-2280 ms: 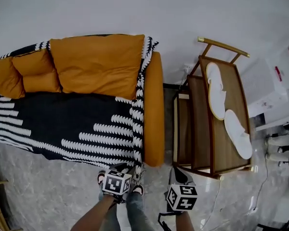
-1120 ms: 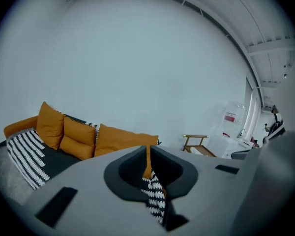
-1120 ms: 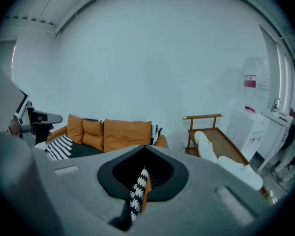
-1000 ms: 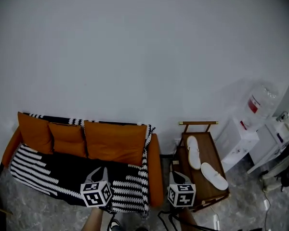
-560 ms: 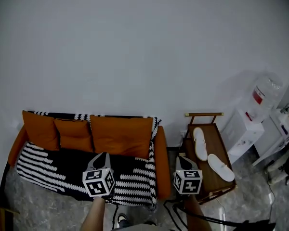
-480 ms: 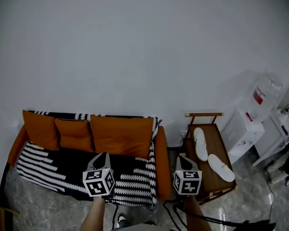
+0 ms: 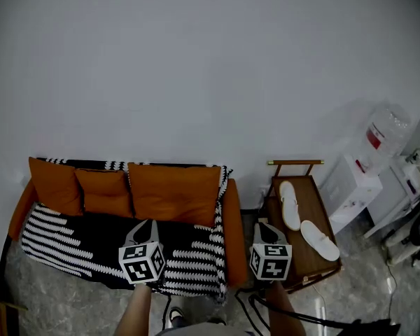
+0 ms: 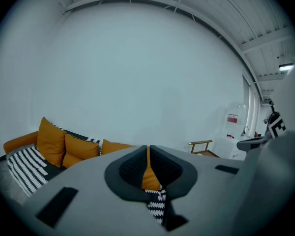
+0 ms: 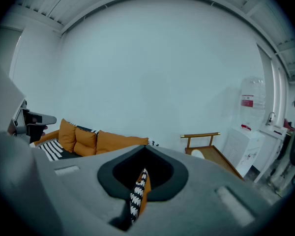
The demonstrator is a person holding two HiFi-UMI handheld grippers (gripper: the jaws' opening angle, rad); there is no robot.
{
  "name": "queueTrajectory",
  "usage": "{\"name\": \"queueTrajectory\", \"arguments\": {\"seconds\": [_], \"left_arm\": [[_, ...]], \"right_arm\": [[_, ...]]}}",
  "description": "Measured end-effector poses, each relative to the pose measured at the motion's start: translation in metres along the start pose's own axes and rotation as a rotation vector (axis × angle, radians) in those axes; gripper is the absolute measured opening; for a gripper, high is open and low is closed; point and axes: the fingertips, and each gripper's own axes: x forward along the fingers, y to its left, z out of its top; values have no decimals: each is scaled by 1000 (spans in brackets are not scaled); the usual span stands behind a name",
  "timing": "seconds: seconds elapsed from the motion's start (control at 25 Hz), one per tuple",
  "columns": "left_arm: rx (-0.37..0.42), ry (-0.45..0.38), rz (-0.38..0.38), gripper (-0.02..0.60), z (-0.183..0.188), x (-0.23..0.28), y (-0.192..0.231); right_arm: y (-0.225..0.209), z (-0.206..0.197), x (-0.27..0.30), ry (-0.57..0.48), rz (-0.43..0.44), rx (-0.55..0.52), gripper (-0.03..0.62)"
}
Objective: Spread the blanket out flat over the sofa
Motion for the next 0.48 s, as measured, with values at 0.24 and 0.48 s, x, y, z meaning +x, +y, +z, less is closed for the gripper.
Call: {"name": "queueTrajectory", "arguments": {"seconds": [0.24,0.48], "left_arm": [[-2,4,-11,18,-1,3,-4],[-2,1,-23,18,-1,5,-11]], "right_arm": [[-2,0,-1,0,-4,1,5],[-7,-2,-1,3,-5,5,5]]}}
